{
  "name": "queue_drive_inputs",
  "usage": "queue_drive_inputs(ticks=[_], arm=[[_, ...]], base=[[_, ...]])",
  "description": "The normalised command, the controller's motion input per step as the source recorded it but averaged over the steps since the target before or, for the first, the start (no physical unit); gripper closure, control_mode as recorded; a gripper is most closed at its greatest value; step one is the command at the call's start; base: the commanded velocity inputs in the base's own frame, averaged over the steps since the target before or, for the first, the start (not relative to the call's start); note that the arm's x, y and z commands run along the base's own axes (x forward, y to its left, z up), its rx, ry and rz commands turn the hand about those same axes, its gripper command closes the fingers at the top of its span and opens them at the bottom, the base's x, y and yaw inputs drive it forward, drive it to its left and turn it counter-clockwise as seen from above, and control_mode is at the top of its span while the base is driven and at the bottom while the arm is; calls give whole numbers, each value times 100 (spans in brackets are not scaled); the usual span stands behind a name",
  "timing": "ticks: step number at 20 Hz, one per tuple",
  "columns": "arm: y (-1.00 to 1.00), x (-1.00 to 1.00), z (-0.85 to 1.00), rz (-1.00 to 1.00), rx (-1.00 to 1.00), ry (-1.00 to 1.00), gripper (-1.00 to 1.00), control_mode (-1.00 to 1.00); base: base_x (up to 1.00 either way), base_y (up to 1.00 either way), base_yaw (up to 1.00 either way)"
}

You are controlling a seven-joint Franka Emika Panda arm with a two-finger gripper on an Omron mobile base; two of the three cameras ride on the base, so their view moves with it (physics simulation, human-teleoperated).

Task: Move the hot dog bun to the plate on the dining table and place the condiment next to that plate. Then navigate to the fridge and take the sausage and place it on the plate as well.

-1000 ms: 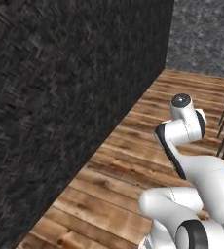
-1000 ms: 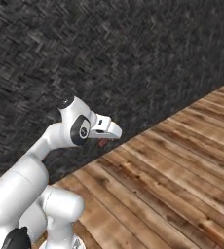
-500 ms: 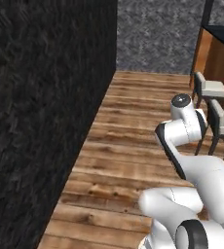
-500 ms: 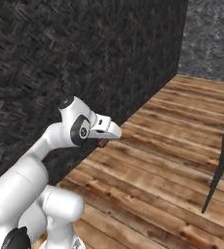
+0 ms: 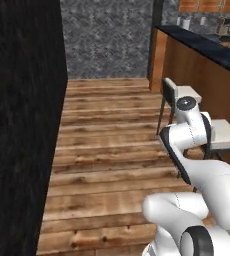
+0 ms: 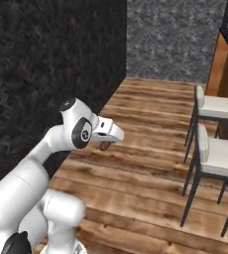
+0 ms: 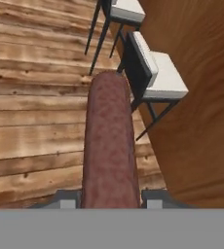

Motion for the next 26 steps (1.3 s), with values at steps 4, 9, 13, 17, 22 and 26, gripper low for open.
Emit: queue_drive_inputs(ticks=[4,9,13,17,22,26], arm=[[0,0,0,0,0,0,100,100],[0,0,0,0,0,0,100,100],[0,0,0,0,0,0,100,100],[0,0,0,0,0,0,100,100],[0,0,0,0,0,0,100,100],[0,0,0,0,0,0,100,100]], base=[[100,32,-47],[88,40,-48],[65,47,-49],[53,58,-50],[39,65,-51],[29,72,-50]])
